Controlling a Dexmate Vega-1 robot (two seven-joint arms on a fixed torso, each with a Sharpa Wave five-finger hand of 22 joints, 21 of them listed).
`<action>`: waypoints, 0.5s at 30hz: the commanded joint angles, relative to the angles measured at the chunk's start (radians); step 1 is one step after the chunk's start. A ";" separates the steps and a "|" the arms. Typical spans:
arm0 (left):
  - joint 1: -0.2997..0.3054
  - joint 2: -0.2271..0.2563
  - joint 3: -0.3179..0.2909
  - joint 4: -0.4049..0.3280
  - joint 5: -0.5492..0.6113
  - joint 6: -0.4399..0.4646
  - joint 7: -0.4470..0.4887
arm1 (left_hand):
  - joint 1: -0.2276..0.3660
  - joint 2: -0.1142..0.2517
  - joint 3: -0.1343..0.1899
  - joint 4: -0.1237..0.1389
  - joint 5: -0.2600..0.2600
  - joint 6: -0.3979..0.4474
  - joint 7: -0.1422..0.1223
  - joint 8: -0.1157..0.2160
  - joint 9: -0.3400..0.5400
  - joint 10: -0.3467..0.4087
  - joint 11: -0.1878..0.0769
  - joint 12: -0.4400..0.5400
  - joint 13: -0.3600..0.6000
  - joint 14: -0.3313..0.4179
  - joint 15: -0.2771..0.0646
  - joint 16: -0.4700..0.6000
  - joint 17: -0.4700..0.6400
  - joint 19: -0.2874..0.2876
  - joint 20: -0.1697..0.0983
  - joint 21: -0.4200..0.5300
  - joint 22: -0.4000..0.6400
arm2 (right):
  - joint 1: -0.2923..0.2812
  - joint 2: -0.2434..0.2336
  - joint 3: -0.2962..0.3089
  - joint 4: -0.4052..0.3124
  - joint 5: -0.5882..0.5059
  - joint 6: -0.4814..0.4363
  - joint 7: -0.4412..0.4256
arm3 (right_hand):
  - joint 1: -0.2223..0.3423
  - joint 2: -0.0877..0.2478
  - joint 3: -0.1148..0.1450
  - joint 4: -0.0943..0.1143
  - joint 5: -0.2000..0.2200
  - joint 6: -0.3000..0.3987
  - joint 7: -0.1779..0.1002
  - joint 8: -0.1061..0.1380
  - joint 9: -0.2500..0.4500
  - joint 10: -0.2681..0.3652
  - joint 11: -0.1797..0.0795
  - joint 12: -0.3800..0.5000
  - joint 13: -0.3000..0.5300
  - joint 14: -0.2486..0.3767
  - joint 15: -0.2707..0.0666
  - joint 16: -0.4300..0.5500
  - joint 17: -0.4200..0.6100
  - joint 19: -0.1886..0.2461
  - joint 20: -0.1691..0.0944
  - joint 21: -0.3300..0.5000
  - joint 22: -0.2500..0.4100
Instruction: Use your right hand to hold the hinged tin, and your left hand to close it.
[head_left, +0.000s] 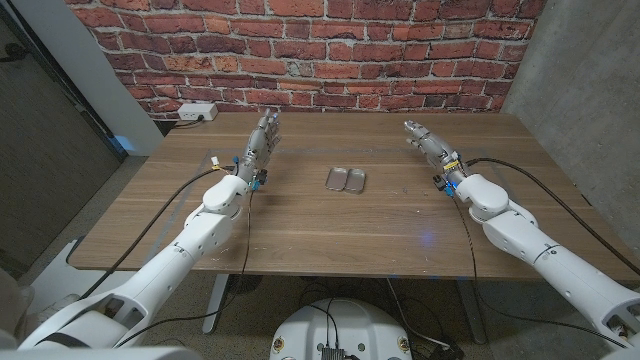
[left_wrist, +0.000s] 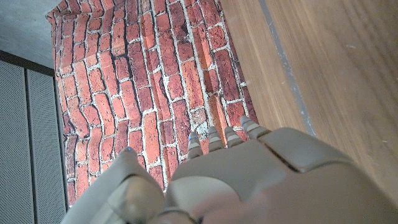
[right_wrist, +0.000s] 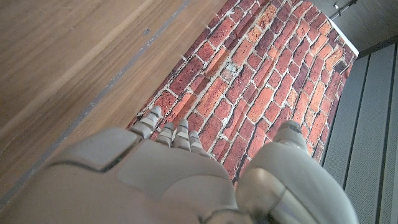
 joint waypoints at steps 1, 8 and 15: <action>0.001 0.022 -0.001 -0.039 -0.010 0.069 0.021 | 0.001 -0.005 -0.006 0.004 0.007 0.008 -0.004 0.006 0.004 0.014 -0.002 0.010 0.005 0.001 -0.014 0.006 0.002 -0.008 0.003 0.009 0.002 | 0.035 -0.052 -0.035 -0.055 -0.122 -0.059 -0.009 | 0.013 -0.001 0.000 -0.003 -0.002 -0.011 0.002 0.005 0.002 0.027 -0.007 0.016 0.004 0.003 0.001 0.005 0.003 0.002 0.004 -0.010 0.002; -0.028 -0.009 0.016 0.004 -0.020 0.048 -0.020 | -0.005 -0.007 -0.011 0.006 0.007 0.010 -0.003 0.007 0.004 0.014 -0.004 0.010 0.005 0.001 -0.014 0.006 0.003 -0.007 0.002 0.010 0.002 | 0.053 -0.056 -0.048 -0.061 -0.155 -0.074 -0.008 | 0.016 0.002 0.001 -0.004 -0.002 -0.030 0.000 0.003 0.002 0.024 -0.002 0.016 0.006 -0.010 0.004 0.001 0.003 -0.010 -0.001 -0.020 0.002; -0.015 0.000 0.010 -0.011 -0.023 0.062 -0.003 | -0.007 -0.009 -0.013 0.007 0.008 0.012 -0.005 0.007 0.004 0.014 -0.004 0.010 0.005 0.000 -0.015 0.006 0.003 -0.007 0.001 0.010 0.002 | 0.053 -0.077 -0.062 -0.111 -0.222 -0.108 -0.032 | 0.019 0.004 0.001 -0.004 -0.002 -0.033 0.000 0.004 0.002 0.021 0.002 0.016 0.006 -0.011 0.008 0.002 0.003 -0.009 -0.004 -0.022 0.002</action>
